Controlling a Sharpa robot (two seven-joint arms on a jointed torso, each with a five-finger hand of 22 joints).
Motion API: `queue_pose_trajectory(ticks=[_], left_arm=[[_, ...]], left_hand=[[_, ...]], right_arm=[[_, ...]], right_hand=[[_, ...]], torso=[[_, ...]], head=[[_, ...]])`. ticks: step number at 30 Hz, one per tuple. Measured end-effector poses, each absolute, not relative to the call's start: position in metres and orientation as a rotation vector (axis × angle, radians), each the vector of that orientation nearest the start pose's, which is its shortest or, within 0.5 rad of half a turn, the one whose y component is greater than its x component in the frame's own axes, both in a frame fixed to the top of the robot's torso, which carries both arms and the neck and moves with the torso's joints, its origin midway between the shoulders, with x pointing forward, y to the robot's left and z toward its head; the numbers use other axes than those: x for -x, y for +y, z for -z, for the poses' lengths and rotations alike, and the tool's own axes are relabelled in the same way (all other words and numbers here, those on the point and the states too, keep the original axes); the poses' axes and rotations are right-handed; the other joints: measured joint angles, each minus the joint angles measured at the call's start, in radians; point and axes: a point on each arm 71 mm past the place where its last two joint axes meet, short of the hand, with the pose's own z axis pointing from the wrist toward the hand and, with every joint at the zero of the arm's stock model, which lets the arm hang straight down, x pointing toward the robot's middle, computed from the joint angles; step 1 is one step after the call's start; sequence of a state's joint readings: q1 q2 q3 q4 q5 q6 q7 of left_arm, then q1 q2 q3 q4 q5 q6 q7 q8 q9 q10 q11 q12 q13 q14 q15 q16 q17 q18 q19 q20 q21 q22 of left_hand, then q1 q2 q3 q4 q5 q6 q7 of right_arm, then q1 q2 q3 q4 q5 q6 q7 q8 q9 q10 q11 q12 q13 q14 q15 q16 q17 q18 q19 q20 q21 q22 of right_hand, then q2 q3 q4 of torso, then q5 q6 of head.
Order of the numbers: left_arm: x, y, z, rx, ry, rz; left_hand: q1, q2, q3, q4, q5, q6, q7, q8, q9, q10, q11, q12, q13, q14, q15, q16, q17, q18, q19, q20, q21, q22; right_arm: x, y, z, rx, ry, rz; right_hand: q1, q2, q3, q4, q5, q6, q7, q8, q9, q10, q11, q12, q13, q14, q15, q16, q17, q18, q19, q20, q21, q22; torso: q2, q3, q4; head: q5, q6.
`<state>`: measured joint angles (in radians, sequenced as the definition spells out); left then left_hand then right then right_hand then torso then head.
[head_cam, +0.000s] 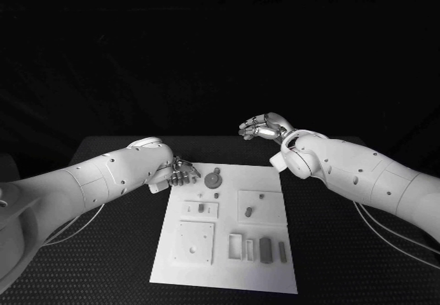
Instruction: Assemble the parts on the task board
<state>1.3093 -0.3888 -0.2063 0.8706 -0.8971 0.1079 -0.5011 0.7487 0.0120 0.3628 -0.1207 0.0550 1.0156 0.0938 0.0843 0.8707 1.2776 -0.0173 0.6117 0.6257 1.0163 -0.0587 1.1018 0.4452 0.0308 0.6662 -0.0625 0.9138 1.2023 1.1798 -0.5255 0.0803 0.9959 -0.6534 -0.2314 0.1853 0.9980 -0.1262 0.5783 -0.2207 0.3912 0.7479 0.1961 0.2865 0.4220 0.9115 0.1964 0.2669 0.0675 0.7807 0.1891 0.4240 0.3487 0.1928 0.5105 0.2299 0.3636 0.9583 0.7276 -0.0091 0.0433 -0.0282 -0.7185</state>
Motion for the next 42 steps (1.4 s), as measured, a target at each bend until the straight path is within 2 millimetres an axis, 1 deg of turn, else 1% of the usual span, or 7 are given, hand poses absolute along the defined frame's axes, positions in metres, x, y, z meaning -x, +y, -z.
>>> queue_pose_trajectory(ticks=[7, 9, 12, 16, 22, 26, 42], left_arm=[[-0.578, 0.181, 0.241, 0.388, 2.287, 0.234], [-0.578, 0.181, 0.241, 0.389, 2.287, 0.237], [-0.579, 0.183, 0.242, 0.397, 2.286, 0.248], [-0.579, 0.187, 0.244, 0.421, 2.288, 0.263], [-0.579, 0.188, 0.245, 0.445, 2.295, 0.293], [-0.579, 0.189, 0.245, 0.457, 2.296, 0.306], [-0.578, 0.191, 0.245, 0.493, 2.288, 0.325]], left_hand=[[0.041, 0.038, -0.002, -0.034, 0.000, 0.000, 0.000, 0.003, 0.000, 0.000, 0.000, 0.003, 0.000, -0.003, 0.003, 0.003, -0.003, 0.000, 0.000, 0.000, 0.008, -0.001], [0.059, 0.039, 0.003, -0.045, 0.000, 0.001, -0.001, 0.009, 0.000, 0.000, 0.000, 0.004, 0.000, -0.003, 0.003, 0.006, -0.003, 0.000, 0.000, 0.000, 0.008, -0.002], [0.091, 0.015, 0.053, -0.025, 0.000, 0.020, -0.005, 0.022, -0.014, 0.000, 0.000, 0.007, -0.001, -0.003, 0.003, 0.008, -0.005, 0.000, 0.000, 0.000, 0.015, -0.007], [0.128, 0.028, 0.088, -0.029, 0.000, 0.046, -0.014, 0.045, 0.000, 0.009, -0.009, 0.011, -0.001, 0.000, 0.000, 0.013, -0.005, 0.000, 0.000, 0.000, 0.022, -0.007], [0.166, 0.020, 0.117, -0.046, 0.000, 0.057, -0.020, 0.059, 0.009, 0.013, -0.013, 0.016, -0.001, 0.004, -0.004, 0.017, -0.007, -0.002, 0.000, 0.000, 0.028, -0.007], [0.195, 0.026, 0.137, -0.061, 0.000, 0.077, -0.026, 0.076, 0.019, 0.022, -0.022, 0.016, -0.003, 0.010, -0.006, 0.022, -0.007, -0.003, 0.000, 0.000, 0.033, -0.007], [0.221, 0.042, 0.152, -0.077, -0.006, 0.102, -0.041, 0.130, 0.037, 0.045, -0.024, 0.025, -0.007, 0.037, -0.018, 0.034, -0.008, 0.000, 0.018, -0.003, 0.055, -0.013]], right_arm=[[-0.579, -0.193, 0.189, -0.618, 1.589, -1.120], [-0.579, -0.193, 0.189, -0.618, 1.590, -1.120], [-0.579, -0.192, 0.189, -0.618, 1.591, -1.122], [-0.579, -0.191, 0.189, -0.618, 1.591, -1.123], [-0.579, -0.192, 0.189, -0.618, 1.591, -1.122], [-0.579, -0.192, 0.189, -0.619, 1.591, -1.121], [-0.579, -0.192, 0.189, -0.619, 1.591, -1.121]], right_hand=[[0.000, 0.000, 0.000, 0.000, 0.000, 0.000, 0.000, 0.000, -0.001, 0.000, 0.000, -0.004, 0.000, 0.000, 0.000, 0.000, 0.000, 0.000, 0.000, 0.000, 0.000, 0.000], [0.000, 0.000, 0.000, 0.000, 0.000, 0.000, 0.000, 0.000, -0.001, 0.000, 0.000, -0.004, 0.000, 0.000, 0.000, 0.000, 0.000, 0.000, 0.000, 0.000, 0.000, 0.000], [0.000, 0.000, 0.000, 0.000, 0.000, 0.000, 0.000, 0.000, -0.001, 0.000, 0.000, -0.004, 0.000, 0.000, 0.000, 0.000, -0.001, 0.000, 0.000, 0.000, 0.000, 0.001], [0.000, 0.000, 0.000, 0.000, 0.000, 0.000, 0.000, 0.000, -0.002, 0.000, 0.000, -0.004, 0.000, 0.000, 0.000, 0.000, -0.001, 0.000, 0.000, 0.000, -0.001, 0.001], [0.000, 0.000, 0.000, 0.000, 0.000, 0.000, 0.000, 0.000, -0.002, 0.000, 0.000, -0.004, 0.000, 0.000, 0.000, 0.000, -0.002, 0.000, 0.000, 0.000, -0.004, 0.002], [0.000, 0.000, -0.003, -0.003, 0.000, 0.000, 0.000, 0.000, -0.003, 0.000, 0.000, -0.004, 0.000, 0.000, 0.000, 0.000, -0.002, 0.000, 0.000, 0.000, -0.004, 0.002], [0.000, 0.000, -0.003, -0.003, 0.000, 0.000, 0.000, 0.000, -0.003, 0.000, 0.000, -0.008, 0.000, 0.000, 0.000, 0.000, -0.003, 0.000, 0.000, 0.000, -0.004, 0.003]], torso=[[0.000, 0.0001, -0.0005], [0.000, 0.0007, -0.0005], [0.000, 0.0007, -0.0005], [0.000, 0.0010, -0.0002], [0.000, 0.0010, 0.0000], [0.000, 0.0010, 0.0006], [0.000, 0.0008, 0.0000]], head=[[0.000, -0.001], [0.000, -0.001], [-0.001, -0.001], [-0.002, -0.002], [-0.002, -0.004], [-0.001, -0.005], [0.001, -0.007]])
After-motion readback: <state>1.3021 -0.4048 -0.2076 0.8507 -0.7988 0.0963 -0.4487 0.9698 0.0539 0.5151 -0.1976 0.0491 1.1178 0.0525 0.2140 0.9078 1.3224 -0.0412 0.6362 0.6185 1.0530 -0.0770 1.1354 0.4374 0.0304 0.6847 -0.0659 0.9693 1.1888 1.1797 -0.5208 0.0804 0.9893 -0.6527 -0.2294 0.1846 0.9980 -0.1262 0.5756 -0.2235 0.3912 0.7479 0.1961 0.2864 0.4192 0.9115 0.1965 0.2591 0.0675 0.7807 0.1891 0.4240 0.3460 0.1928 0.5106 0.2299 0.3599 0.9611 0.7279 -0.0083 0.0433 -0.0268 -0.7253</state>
